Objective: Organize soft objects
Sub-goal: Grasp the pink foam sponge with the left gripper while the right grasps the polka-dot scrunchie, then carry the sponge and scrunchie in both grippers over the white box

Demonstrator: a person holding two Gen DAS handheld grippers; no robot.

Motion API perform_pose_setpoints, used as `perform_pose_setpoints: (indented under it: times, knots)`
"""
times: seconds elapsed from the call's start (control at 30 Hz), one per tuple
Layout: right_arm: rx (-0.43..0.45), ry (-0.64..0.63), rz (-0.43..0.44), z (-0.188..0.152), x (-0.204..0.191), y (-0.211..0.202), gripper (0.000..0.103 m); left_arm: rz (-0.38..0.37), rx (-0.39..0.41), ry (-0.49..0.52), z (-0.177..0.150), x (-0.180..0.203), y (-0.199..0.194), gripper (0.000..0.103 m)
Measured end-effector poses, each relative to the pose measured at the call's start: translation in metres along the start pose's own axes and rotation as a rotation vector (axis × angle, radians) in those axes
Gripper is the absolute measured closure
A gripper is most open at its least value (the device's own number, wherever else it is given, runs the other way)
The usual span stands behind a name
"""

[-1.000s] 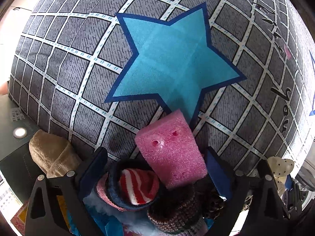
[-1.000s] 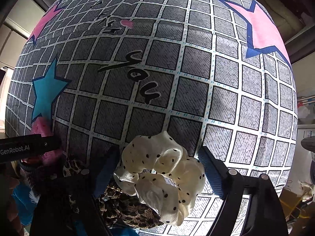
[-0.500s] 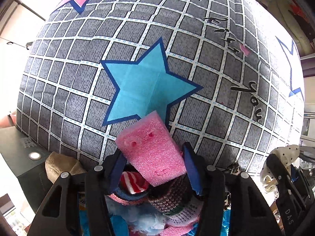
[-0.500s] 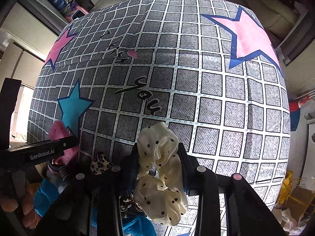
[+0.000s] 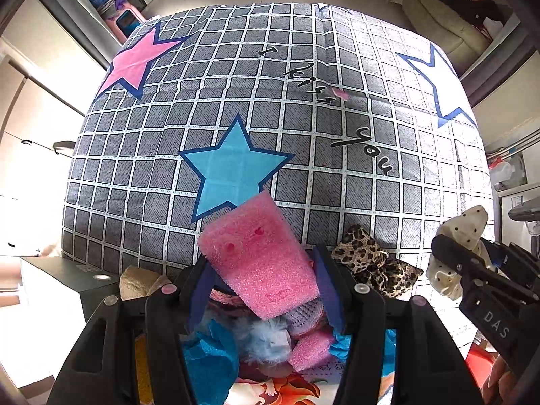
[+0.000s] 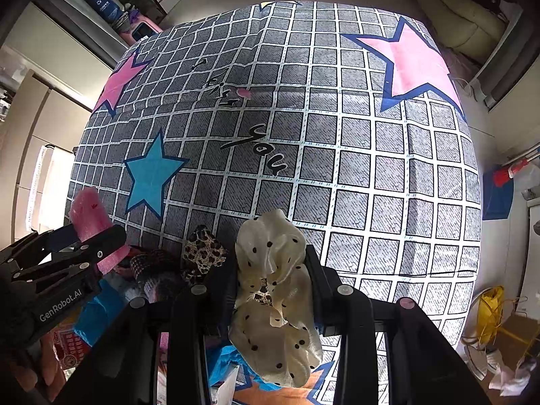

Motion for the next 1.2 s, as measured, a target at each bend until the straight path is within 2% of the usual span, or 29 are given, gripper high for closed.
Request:
perform_pose_setpoints:
  times: [0.43,0.8,1.03,1.2]
  knots:
    - [0.008,0.04,-0.004,-0.079,-0.034,-0.014,0.065,0.006,0.068,0.149,-0.076,-0.002,-0.028,0.042]
    - [0.025,0.04,-0.01,-0.132,-0.07,-0.028,0.065,-0.017,0.114,0.248,-0.142,-0.025,-0.058,0.042]
    - [0.009,0.01,-0.005,-0.163,-0.101,-0.026,0.065,-0.065,0.123,0.257,-0.186,-0.06,-0.069,0.042]
    - [0.004,-0.046,0.005,-0.174,-0.136,-0.027,0.065,-0.067,0.141,0.204,-0.213,-0.097,-0.076,0.042]
Point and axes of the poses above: each gripper's, at about its wrist camera, not at the fingertips, and y roughly the way its jaws point, x to its right, z to its top, the point moved 1 cm from there along y, roughly the way its jaws point, and after that the axes turned 15 degrees about -x, right-handed, at the moved point
